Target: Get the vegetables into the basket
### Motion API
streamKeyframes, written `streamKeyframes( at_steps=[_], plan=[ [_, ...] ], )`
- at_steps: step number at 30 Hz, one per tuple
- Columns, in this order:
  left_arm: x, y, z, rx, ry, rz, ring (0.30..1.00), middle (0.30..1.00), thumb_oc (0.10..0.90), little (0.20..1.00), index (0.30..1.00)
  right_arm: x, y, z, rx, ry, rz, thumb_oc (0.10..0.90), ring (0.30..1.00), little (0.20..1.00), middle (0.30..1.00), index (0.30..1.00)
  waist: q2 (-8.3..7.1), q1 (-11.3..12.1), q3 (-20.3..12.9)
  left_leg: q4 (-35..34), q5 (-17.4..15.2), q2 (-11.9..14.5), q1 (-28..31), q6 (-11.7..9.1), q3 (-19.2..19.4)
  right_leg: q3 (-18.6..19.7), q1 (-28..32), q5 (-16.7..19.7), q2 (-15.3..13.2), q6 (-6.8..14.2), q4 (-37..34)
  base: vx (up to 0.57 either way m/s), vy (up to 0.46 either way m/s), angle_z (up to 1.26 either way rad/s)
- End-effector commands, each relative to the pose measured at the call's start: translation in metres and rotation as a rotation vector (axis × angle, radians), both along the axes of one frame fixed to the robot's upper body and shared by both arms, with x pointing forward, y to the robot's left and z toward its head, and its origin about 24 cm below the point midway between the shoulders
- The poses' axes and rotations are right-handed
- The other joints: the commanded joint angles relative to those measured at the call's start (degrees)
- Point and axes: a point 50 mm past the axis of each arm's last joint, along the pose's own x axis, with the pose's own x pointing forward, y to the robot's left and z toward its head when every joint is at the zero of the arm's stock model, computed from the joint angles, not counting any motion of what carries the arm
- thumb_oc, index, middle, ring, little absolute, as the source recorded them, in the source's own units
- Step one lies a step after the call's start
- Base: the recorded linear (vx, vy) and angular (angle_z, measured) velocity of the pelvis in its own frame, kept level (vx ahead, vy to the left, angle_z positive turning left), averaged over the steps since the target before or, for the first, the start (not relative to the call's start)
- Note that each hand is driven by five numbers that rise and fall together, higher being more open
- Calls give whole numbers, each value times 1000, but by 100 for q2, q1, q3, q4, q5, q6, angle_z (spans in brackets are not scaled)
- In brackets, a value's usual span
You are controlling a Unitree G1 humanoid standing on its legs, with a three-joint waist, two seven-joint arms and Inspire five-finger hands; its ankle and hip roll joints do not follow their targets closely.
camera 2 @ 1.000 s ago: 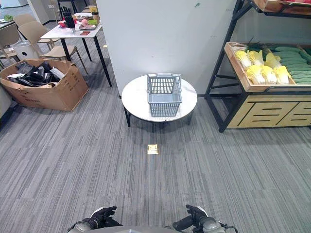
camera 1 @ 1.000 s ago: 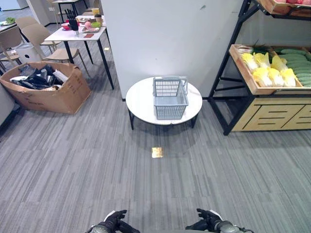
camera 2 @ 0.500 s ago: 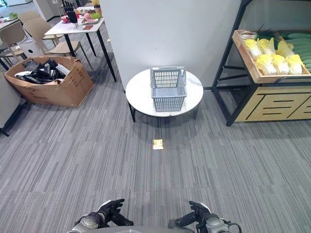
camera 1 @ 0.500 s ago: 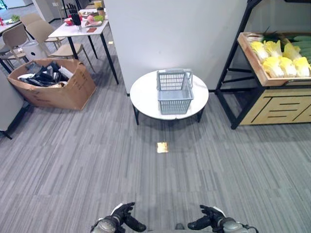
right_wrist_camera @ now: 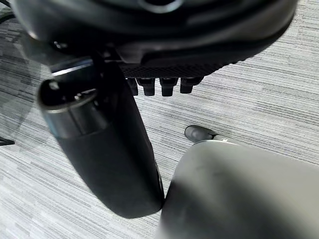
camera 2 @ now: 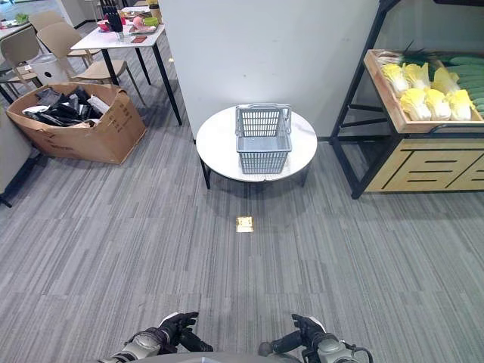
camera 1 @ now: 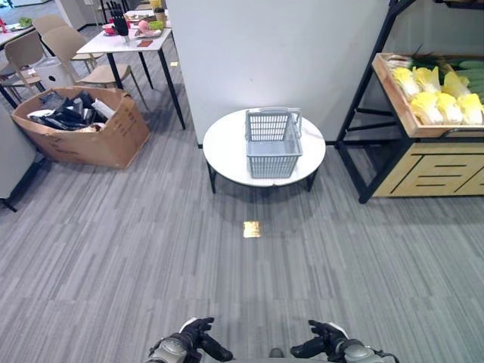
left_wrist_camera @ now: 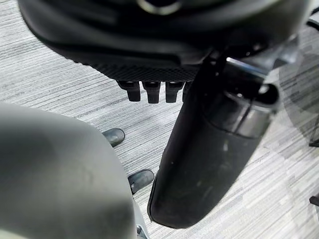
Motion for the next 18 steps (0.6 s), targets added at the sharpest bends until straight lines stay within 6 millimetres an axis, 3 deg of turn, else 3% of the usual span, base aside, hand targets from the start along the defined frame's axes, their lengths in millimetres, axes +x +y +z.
streamKeyframes(
  at_steps=[1,18],
  plan=[
    [-12,7,-4,51,42,-21,1000,1000,900,1000,1000,-18,-1,-5,-18,79,36,900,1000,1000,1000,1000,-247,54,-99,-16,-27,153,-207,-218,301,117,22,-22,-629,744,-9,55,2,-3],
    [-17,21,-4,76,54,29,1000,1000,900,1000,1000,-22,3,-6,-5,94,42,900,1000,1000,1000,1000,-404,127,-127,-16,-160,80,-102,-78,383,219,14,-30,-716,808,91,32,20,-2]
  ],
)
